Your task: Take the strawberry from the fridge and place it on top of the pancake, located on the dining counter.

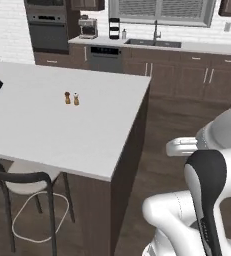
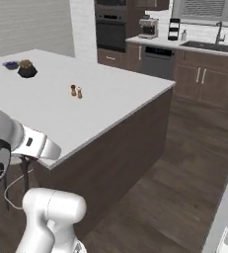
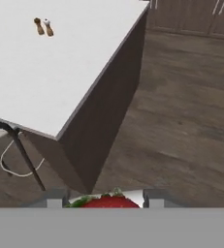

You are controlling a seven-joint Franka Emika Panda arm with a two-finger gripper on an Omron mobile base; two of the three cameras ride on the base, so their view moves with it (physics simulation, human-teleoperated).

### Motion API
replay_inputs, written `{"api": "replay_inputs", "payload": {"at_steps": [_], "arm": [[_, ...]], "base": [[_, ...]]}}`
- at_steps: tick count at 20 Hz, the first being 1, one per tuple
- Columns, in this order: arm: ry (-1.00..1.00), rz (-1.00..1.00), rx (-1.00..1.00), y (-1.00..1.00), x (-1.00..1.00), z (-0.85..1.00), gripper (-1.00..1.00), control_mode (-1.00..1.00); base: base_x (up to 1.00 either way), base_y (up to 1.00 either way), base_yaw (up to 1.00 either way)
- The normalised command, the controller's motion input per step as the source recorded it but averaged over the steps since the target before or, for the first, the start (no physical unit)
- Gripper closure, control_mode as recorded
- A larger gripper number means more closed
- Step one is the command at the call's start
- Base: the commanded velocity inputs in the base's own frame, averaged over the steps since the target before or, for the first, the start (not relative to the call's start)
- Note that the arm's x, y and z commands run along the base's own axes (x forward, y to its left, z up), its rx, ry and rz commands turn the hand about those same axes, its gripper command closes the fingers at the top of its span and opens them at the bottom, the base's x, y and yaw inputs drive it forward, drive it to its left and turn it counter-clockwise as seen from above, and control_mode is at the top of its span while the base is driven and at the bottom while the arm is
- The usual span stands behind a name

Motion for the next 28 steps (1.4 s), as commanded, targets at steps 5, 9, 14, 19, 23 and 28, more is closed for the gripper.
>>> {"api": "replay_inputs", "payload": {"at_steps": [5,9,14,19,23,28], "arm": [[0.00,0.00,0.00,0.00,0.00,0.00,1.00,1.00],[0.00,0.00,0.00,0.00,0.00,0.00,1.00,1.00],[0.00,0.00,0.00,0.00,0.00,0.00,1.00,1.00],[0.00,0.00,0.00,0.00,0.00,0.00,1.00,1.00],[0.00,0.00,0.00,0.00,0.00,0.00,1.00,1.00],[0.00,0.00,0.00,0.00,0.00,0.00,1.00,1.00]], "base": [[-0.27,1.00,0.33],[-0.01,1.00,0.19],[0.11,1.00,0.05],[0.19,1.00,0.00],[0.25,1.00,0.00],[0.35,1.00,-0.02]]}}
